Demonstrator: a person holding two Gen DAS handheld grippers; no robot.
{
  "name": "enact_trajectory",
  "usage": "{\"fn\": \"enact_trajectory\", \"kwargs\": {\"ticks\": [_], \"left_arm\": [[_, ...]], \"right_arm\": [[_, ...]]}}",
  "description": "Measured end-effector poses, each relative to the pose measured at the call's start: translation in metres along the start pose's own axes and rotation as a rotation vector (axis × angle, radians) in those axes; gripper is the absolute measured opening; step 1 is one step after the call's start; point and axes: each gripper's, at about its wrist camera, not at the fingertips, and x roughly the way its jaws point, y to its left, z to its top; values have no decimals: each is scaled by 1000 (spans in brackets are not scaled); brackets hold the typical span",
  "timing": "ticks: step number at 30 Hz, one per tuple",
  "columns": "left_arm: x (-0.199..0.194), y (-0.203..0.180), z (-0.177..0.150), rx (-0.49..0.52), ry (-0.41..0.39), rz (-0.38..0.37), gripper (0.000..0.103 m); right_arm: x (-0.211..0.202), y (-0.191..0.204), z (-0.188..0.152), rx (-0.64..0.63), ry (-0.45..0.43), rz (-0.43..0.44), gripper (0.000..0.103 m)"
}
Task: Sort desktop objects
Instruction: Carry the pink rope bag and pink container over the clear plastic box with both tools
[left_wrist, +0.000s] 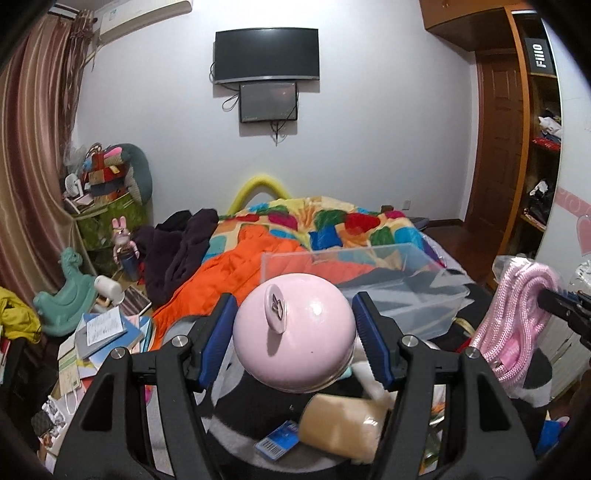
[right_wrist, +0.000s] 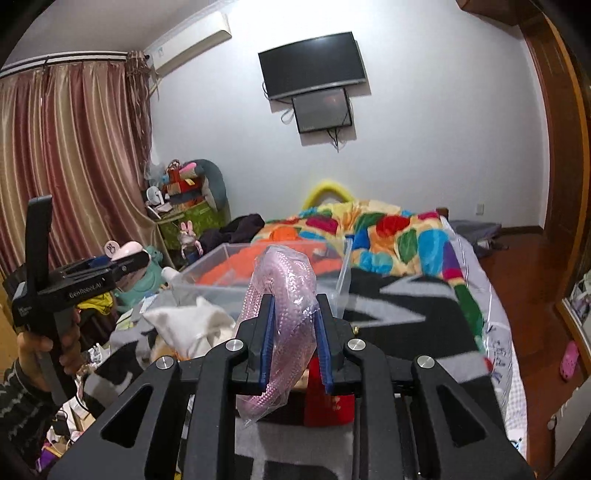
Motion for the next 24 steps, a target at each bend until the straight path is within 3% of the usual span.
{"fn": "enact_trajectory", "kwargs": {"ticks": [8,16,24], "left_arm": [[11,-2,26,-10,11,-40,64],[54,0,40,-23,92,-55,64],[96,-8,33,11,152,-41,64]], "right_arm": [[4,4,45,-26,-68,-25,18],[41,4,76,36,-83,-20,19],[100,0,67,41,7,-28,19]]}}
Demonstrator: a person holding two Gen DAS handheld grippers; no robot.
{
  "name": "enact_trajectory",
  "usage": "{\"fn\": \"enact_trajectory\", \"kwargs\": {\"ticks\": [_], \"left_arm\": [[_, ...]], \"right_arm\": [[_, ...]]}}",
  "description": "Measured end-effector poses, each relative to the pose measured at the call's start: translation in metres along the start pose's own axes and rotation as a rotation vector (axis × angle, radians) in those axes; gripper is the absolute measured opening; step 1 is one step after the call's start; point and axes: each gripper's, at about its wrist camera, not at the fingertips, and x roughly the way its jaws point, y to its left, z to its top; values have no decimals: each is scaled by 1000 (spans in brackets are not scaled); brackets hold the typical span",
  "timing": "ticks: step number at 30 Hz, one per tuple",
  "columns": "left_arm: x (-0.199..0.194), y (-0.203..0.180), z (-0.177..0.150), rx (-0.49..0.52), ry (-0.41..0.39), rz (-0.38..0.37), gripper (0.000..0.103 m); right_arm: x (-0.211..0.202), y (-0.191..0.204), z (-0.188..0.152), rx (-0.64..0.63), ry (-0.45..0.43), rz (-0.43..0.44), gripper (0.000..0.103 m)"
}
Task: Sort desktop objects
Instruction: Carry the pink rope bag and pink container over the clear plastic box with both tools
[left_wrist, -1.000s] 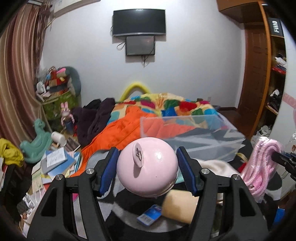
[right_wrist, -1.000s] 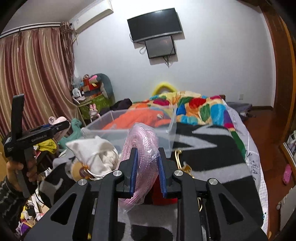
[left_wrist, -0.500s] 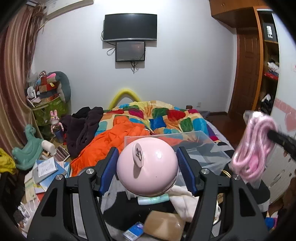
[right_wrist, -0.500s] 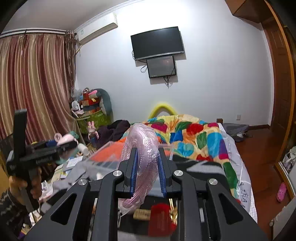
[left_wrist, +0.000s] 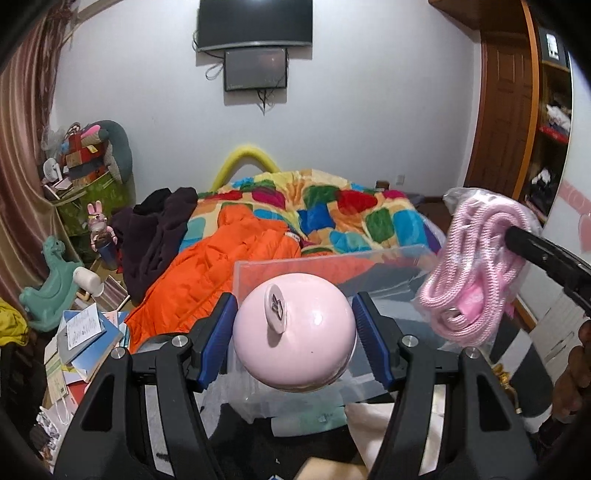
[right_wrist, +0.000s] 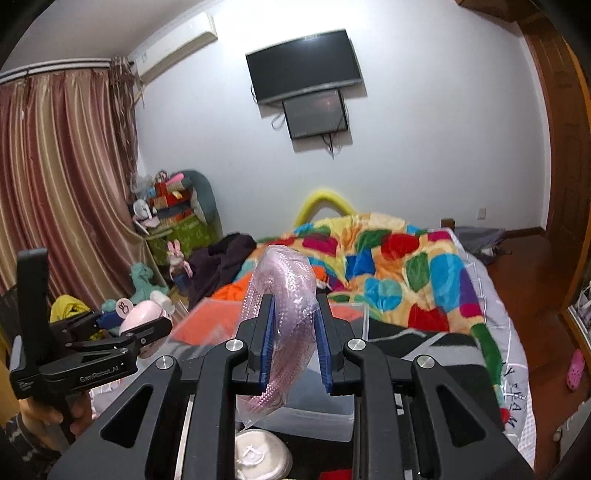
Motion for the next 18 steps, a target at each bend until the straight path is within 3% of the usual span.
{"fn": "enact_trajectory", "kwargs": {"ticks": [10,18], "left_arm": [[54,-11,-8,32,89,-36,64],[64,-14,-12,46,110,-41,64]], "right_arm": [[36,-9,-4,-2,48,4,18],[54,2,-8,-77,81,-33,19]]}}
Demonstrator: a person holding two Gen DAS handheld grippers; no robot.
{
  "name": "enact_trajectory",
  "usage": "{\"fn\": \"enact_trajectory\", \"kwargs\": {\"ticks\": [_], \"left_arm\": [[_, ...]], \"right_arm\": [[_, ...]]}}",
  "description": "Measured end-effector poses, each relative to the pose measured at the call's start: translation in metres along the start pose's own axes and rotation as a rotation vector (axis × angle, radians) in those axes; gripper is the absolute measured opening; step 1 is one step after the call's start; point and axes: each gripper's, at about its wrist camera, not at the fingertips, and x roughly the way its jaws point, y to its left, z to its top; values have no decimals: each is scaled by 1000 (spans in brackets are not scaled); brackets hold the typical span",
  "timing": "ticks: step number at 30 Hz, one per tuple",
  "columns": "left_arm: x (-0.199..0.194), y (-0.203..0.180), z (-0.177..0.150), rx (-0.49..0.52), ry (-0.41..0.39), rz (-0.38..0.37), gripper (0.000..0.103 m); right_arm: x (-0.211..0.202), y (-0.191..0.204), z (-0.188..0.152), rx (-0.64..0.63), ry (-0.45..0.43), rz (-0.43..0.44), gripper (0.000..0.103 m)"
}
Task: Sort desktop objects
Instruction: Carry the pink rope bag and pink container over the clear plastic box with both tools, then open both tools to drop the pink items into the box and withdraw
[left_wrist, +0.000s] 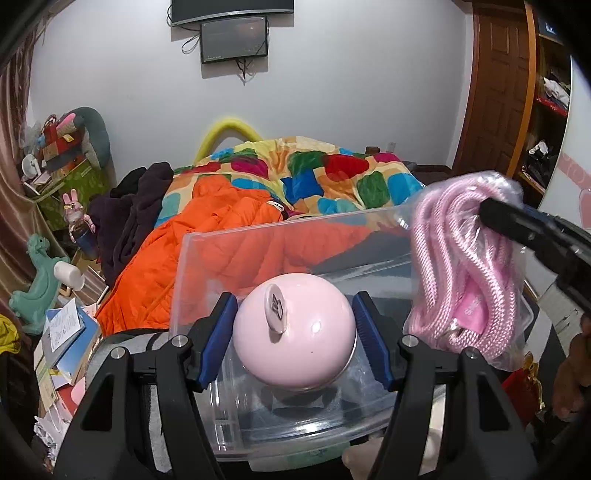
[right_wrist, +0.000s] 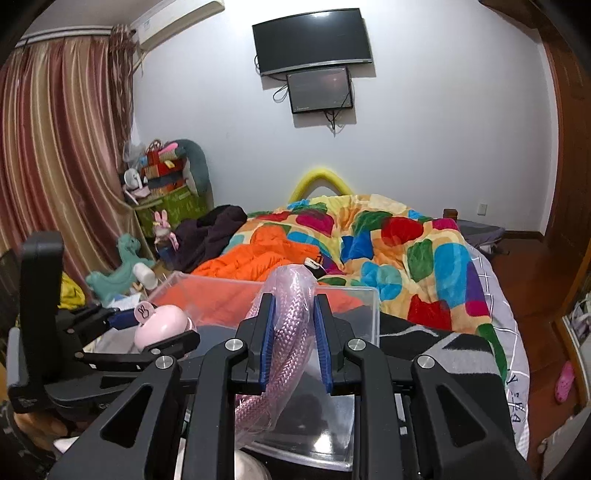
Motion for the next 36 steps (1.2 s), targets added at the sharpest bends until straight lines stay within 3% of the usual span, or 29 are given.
{"fn": "enact_trajectory", "kwargs": {"ticks": [12,18,21,24,30,33,36], "left_arm": [[13,2,-4,-11,88,-31,64],[11,-3,-5,21,89,-16,64],[11,-3,-4,17,83,-9,64],[11,0,-4,7,82,4,73],[-5,0,-2,8,1,53,88],[-18,-5,0,47,-44,95,89],[-32,-10,1,78,-89,123,92]], "right_arm": [[35,10,-6,-2,102,9,20],[41,13,-14,-3,146,61,22],[38,20,-17,-41,140,39,22],[34,26,-18,-63,138,41,22],[21,21,-19,-46,121,40,24],[10,15,-19,-24,104,45,27],[-3,11,-20,-17,80,44,40]]}}
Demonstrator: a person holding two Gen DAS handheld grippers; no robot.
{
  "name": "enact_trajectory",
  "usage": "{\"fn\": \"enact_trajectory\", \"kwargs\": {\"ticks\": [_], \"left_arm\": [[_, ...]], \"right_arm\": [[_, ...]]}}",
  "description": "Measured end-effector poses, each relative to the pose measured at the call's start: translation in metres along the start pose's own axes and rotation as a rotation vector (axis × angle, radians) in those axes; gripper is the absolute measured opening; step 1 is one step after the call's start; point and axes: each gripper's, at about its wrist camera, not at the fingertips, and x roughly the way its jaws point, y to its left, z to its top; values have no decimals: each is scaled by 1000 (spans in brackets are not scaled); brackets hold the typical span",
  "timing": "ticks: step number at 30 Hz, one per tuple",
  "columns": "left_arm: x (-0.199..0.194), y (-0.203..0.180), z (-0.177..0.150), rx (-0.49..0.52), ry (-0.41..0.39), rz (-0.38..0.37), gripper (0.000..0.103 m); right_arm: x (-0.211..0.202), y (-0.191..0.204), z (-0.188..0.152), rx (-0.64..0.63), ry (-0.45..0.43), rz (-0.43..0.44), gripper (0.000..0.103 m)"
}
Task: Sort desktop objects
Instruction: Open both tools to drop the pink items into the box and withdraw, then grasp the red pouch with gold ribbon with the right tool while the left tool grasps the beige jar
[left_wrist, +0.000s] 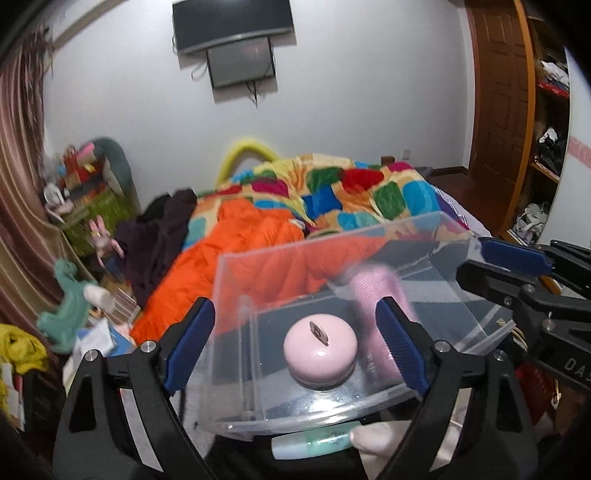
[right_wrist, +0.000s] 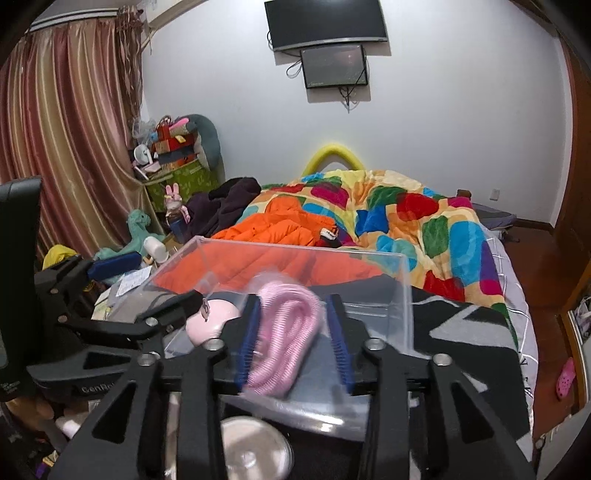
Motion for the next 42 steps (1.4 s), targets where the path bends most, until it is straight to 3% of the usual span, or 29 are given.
{"fn": "enact_trajectory", "kwargs": {"ticks": [8,15,21,27,39,42], "left_arm": [[-42,3,0,18,-100,48,93],[-83,14,-20,34,-130,48,96],[-110,37,-54,-6,-87,27,97],[-117,47,-87,-79,-38,-34,97],[-102,21,-127,-141,43,-158,97],[-94,15,-130,-130,74,-194,97]], "right_arm": [[-39,4,-13,-28,-63,-9,57],[-69,4,-32,-65,-103,-79,60],[-87,-5,-50,-42,-120,-114,65],[-89,-19,-77,-20,-69,-151,65],[-80,-44,-113,31,37,-168,66],[-75,-41,-119,25,55,-156,74]]}}
